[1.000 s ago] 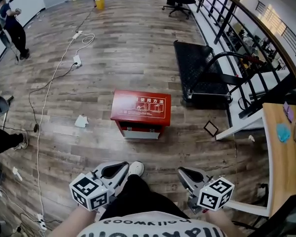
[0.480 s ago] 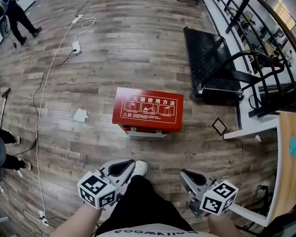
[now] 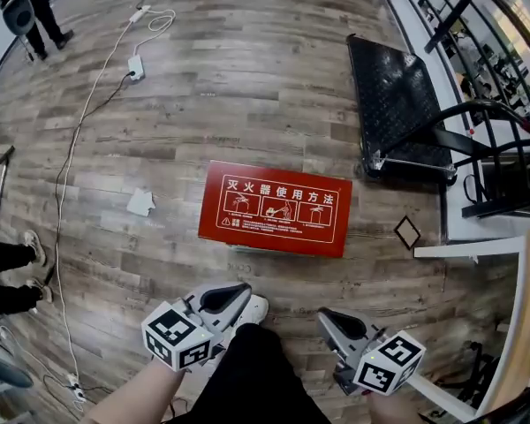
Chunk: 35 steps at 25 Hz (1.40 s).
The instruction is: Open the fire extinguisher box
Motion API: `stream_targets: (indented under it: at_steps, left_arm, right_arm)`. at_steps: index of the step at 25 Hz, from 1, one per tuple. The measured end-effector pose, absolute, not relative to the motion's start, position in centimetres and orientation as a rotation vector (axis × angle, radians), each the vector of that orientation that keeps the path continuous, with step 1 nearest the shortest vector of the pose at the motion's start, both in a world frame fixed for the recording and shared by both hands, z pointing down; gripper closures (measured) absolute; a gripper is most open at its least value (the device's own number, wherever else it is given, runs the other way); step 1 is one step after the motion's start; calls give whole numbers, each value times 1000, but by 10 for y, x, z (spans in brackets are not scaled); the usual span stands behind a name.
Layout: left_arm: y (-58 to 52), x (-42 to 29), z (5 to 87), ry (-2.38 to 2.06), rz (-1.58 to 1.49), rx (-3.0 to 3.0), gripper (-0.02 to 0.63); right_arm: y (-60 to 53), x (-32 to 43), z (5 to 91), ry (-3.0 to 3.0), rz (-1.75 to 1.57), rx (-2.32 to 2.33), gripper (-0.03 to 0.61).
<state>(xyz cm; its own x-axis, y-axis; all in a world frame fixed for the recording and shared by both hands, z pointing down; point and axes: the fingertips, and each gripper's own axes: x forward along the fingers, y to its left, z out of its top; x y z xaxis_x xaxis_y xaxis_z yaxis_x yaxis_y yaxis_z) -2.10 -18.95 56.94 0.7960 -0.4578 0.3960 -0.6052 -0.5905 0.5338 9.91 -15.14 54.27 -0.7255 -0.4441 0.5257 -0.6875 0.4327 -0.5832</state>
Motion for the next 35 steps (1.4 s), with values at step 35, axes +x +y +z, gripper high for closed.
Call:
stream_targets:
  at_steps: [35]
  left_arm:
    - [-274, -66, 709, -722, -751, 2054, 430]
  right_arm:
    - [-127, 74, 761, -2374, 1273, 776, 568]
